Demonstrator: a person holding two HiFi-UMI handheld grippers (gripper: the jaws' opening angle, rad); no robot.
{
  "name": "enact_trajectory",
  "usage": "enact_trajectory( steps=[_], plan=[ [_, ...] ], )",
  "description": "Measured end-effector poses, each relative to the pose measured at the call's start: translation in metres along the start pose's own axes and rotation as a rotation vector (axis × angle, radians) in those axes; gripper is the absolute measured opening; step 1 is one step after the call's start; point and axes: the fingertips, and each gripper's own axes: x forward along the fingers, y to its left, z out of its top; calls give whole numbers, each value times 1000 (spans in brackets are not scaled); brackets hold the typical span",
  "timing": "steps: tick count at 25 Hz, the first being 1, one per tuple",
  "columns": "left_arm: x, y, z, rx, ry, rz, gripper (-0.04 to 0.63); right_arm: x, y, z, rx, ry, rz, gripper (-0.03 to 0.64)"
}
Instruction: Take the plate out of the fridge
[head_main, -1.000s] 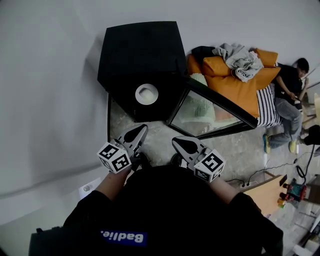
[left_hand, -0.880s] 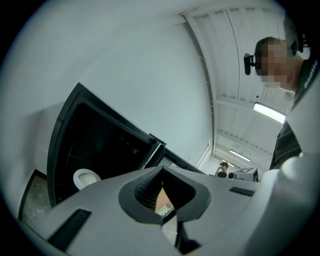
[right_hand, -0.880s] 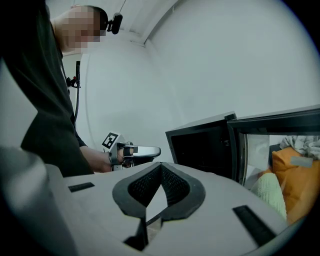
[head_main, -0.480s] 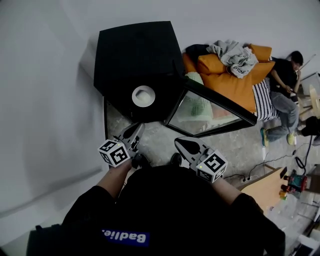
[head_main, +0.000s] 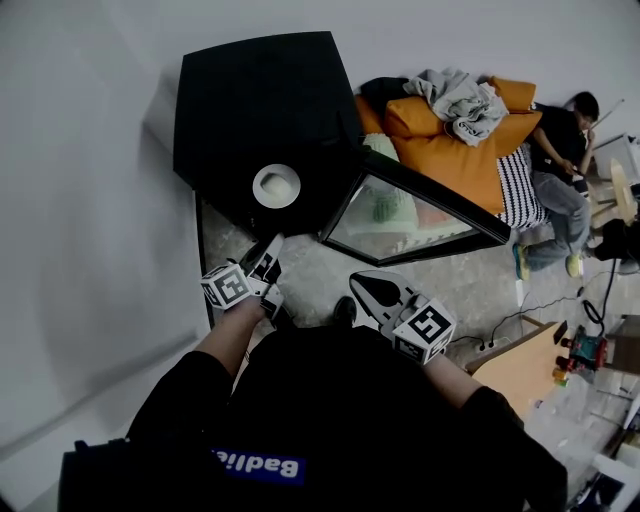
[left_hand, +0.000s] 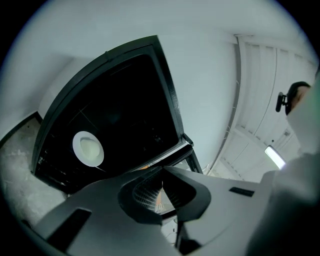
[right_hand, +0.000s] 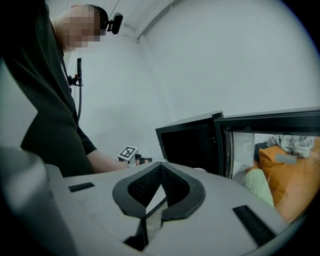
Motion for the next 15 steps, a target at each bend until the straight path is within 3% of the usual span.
enact_trajectory(
  steps=[6, 10, 15],
  plan=[
    [1, 39, -10, -131, -38, 39, 8, -5, 1, -9, 9, 19, -17, -3],
    [5, 57, -9, -342, -144, -31, 8, -8, 0, -18, 17, 48, -28, -3],
    [9, 92, -9, -357, -166, 28, 8, -9, -4, -26, 38, 75, -41, -3]
  ],
)
